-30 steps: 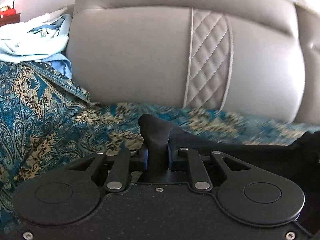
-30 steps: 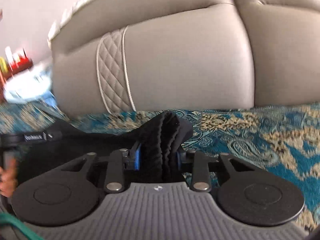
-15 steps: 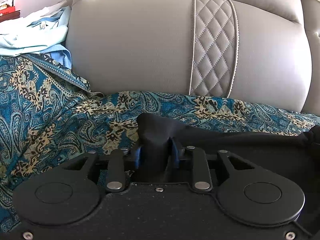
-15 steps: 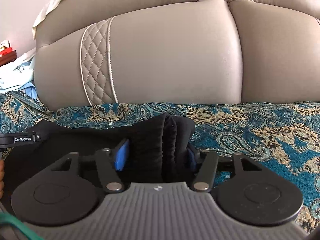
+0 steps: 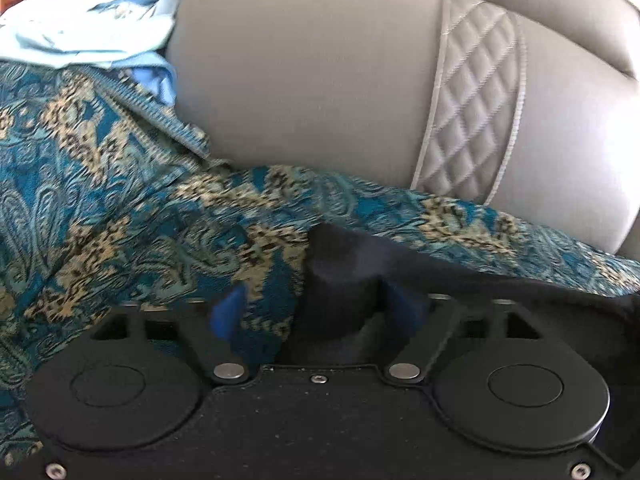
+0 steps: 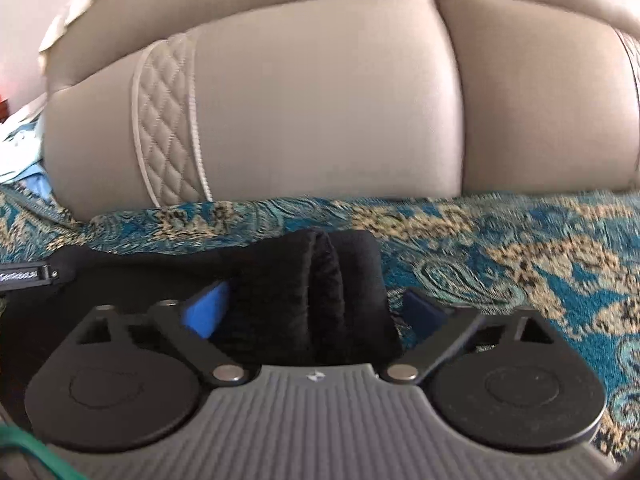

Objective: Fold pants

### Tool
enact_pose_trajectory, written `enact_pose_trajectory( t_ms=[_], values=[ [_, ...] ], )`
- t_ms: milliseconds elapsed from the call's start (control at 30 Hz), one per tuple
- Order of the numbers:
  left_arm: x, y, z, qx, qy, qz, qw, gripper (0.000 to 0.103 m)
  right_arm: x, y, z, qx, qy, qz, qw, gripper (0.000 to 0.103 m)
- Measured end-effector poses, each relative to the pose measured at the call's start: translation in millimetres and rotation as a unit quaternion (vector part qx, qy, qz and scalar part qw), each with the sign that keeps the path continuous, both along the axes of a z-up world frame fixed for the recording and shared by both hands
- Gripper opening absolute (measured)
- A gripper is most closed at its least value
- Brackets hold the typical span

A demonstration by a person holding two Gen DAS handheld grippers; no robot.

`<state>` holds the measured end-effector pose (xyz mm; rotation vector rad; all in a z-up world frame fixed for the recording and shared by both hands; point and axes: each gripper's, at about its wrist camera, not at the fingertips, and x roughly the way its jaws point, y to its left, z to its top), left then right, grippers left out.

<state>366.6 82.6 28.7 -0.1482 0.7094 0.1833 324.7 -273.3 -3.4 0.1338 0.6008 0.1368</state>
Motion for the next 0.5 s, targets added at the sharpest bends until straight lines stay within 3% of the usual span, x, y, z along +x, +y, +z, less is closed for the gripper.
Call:
enact_pose_trajectory(
  t_ms=[67, 133, 300, 500],
  values=[
    [-2.4, 1.1, 9.3, 0.017, 0.01, -0.016, 0.9997, 0.083, 3.2, -5.5, 3.3, 0.003, 0.016, 0.004, 1.0, 0.103],
    [-16.1, 2.7, 24.2, 0.039, 0.001, -0.031, 0.9988, 0.084, -5.0, -6.1, 12.2, -0.022, 0.003, -0.017, 1.0, 0.103],
    [-66.8, 13.8, 57.6, 0.022, -0.063, -0.062, 0.9958, 0.089, -55.2, 4.7, 42.9, -0.026, -0.101, -0.055, 0.993, 0.103],
    [-129.9, 7.2, 60.2, 0.045, -0.114, -0.075, 0.9897, 0.092, -108.6, 34.6, 45.5, -0.01, -0.142, 0.012, 0.99, 0.103]
  ],
)
